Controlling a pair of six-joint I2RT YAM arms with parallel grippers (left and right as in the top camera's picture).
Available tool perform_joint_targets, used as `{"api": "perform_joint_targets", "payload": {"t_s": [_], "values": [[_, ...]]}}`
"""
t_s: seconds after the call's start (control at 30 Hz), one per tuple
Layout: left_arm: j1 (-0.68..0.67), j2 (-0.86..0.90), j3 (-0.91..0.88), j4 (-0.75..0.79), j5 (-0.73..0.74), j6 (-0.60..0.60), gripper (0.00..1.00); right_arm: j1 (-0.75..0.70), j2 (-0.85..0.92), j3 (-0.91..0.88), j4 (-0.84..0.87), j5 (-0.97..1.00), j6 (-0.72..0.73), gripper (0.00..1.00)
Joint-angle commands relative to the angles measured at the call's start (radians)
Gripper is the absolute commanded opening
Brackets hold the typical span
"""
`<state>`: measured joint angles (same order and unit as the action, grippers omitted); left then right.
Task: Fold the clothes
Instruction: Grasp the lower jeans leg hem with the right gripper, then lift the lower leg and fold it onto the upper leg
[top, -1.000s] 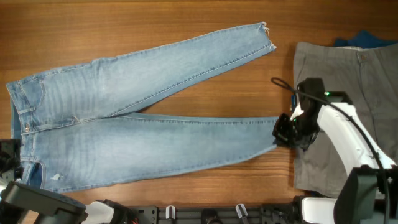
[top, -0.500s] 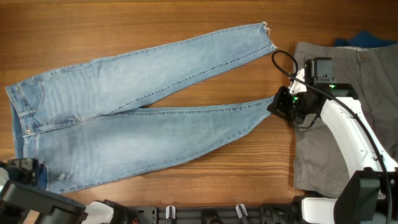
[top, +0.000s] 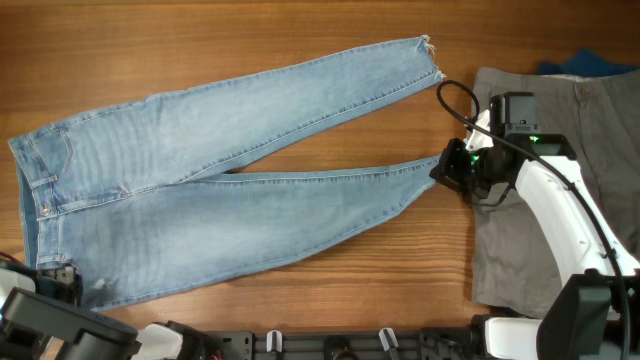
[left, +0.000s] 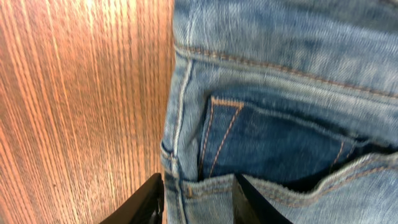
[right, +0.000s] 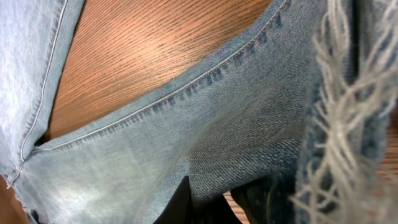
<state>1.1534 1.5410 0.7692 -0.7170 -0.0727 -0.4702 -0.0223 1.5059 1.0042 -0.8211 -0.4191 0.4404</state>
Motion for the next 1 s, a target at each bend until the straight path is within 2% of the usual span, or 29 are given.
{"api": "perform_joint_targets", "payload": {"t_s": [0.0, 0.03, 0.07, 0.1, 0.17, 0.2, 0.3, 0.47, 0.53, 0.63, 0.77, 0.83, 0.97], "values": [[0.006, 0.063, -0.021, 0.021, -0.042, -0.037, 0.4, 0.002, -0.008, 0.015, 0.009, -0.003, 0.007, 0.04], [0.006, 0.09, -0.02, 0.031, -0.042, -0.037, 0.45, 0.002, -0.008, 0.015, 0.013, -0.001, 0.008, 0.04], [0.013, 0.116, -0.018, 0.042, -0.042, -0.037, 0.45, 0.002, -0.008, 0.015, 0.014, 0.001, 0.007, 0.04], [0.017, 0.129, -0.018, 0.052, -0.042, -0.037, 0.41, 0.002, -0.008, 0.015, 0.014, 0.002, 0.007, 0.04], [0.018, 0.13, -0.018, 0.071, -0.037, -0.035, 0.19, 0.002, -0.008, 0.02, 0.013, 0.008, 0.003, 0.04], [0.018, 0.129, -0.013, 0.07, -0.013, -0.035, 0.04, 0.002, -0.01, 0.031, 0.006, 0.008, 0.003, 0.04], [0.018, 0.114, 0.045, -0.008, 0.008, -0.032, 0.04, 0.002, -0.019, 0.113, -0.086, 0.008, -0.009, 0.04], [0.017, -0.002, 0.365, -0.341, -0.076, -0.032, 0.04, 0.006, -0.02, 0.482, -0.434, 0.003, -0.051, 0.04], [0.017, -0.065, 0.428, -0.375, -0.087, -0.032, 0.04, 0.006, -0.019, 0.555, -0.398, 0.003, -0.037, 0.04], [0.013, -0.166, 0.48, -0.394, -0.112, -0.032, 0.04, 0.013, -0.013, 0.556, -0.288, -0.018, 0.09, 0.04], [0.001, -0.27, 0.505, -0.412, -0.164, -0.032, 0.04, 0.019, -0.012, 0.562, -0.288, -0.02, 0.098, 0.04], [-0.021, -0.27, 0.505, -0.405, -0.163, -0.033, 0.04, 0.019, -0.005, 0.562, -0.259, -0.007, 0.1, 0.04], [-0.161, -0.22, 0.505, -0.297, -0.161, -0.032, 0.04, 0.061, 0.122, 0.559, -0.065, 0.004, 0.16, 0.04]]}}
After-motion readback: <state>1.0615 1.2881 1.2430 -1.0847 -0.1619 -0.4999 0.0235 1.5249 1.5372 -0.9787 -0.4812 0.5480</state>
